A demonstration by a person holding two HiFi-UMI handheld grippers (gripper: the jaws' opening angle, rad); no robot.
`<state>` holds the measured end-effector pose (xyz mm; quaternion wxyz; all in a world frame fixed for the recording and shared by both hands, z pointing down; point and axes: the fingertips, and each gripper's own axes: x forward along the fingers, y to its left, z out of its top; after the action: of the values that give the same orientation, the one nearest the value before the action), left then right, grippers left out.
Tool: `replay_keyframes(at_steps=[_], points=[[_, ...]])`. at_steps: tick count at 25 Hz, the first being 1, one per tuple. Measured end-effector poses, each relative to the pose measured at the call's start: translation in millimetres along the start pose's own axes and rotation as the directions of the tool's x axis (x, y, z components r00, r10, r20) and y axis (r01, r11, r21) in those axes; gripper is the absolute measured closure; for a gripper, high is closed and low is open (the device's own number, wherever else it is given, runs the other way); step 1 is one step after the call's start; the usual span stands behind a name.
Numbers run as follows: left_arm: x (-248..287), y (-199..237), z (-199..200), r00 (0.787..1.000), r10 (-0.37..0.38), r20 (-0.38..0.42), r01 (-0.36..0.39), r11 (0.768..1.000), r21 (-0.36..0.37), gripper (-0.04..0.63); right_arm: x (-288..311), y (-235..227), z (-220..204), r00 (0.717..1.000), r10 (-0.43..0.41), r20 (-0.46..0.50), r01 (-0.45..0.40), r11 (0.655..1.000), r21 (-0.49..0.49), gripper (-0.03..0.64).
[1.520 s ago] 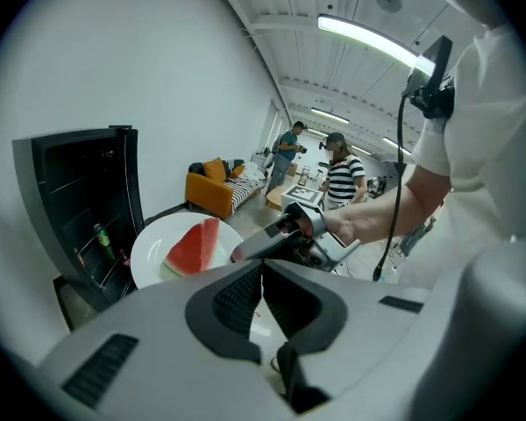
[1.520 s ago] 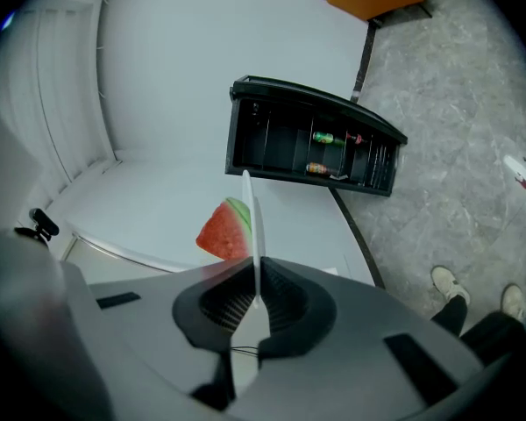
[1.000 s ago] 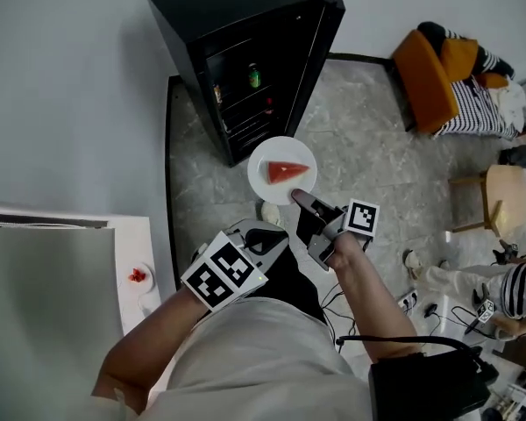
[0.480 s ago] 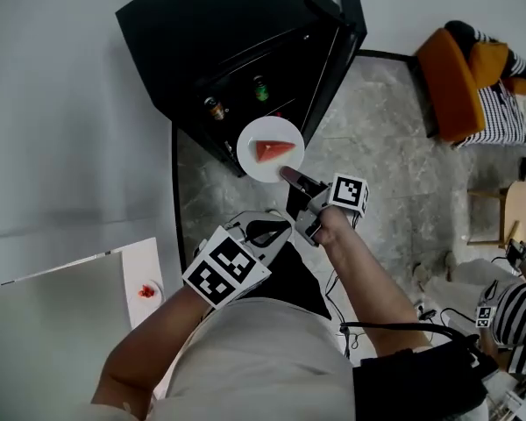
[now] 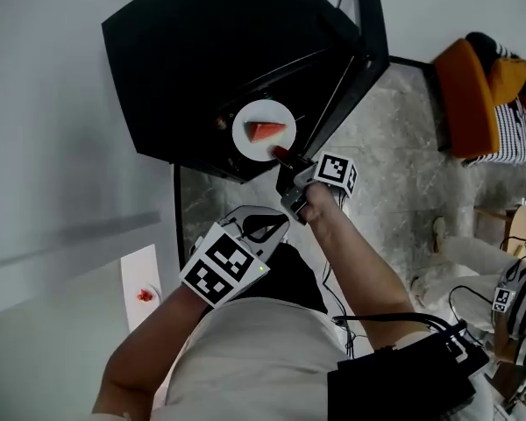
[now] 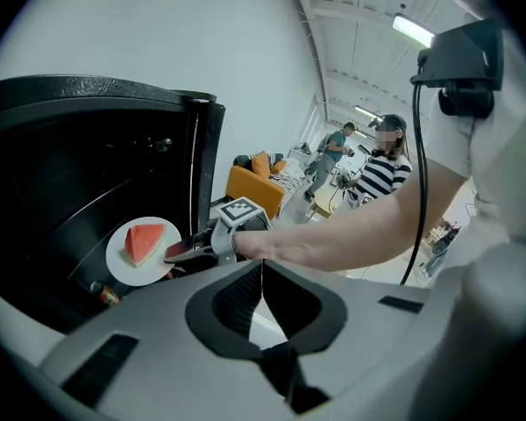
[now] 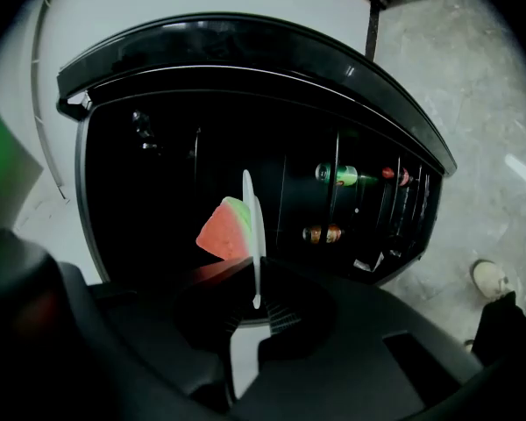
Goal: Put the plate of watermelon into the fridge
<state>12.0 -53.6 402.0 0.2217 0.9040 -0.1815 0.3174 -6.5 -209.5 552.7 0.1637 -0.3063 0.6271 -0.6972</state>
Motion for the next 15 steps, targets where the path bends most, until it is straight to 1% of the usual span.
replay_keyframes(at_steps=[2, 3, 8, 15], points=[[12.4, 20.6, 8.8, 1.0, 0.005, -0.005, -0.005, 1.0, -0.013, 0.581, 19.5, -6.9, 26.4, 1.0, -0.008, 0.005, 0.008, 1.0, 0.008, 0.594], [14.1, 26.5, 8.6, 1.0, 0.008, -0.006, -0.008, 1.0, -0.019, 0.581, 28.0, -9.4, 32.2, 1.0, -0.011, 0.008, 0.011, 1.0, 0.009, 0.594], [9.6, 19.3, -1.5, 1.0, 0.028, -0.006, -0.028, 1.0, -0.012, 0.581, 40.5, -15.6, 32.3, 0.999, -0.023, 0.03, 0.023, 1.0, 0.001, 0.594], [32.2, 44.6, 0.4, 0.999, 0.035, -0.037, -0.035, 0.999, 0.002, 0.581, 78.5, -33.7, 64.5, 0.998, -0.027, 0.06, 0.025, 0.999, 0.037, 0.594]])
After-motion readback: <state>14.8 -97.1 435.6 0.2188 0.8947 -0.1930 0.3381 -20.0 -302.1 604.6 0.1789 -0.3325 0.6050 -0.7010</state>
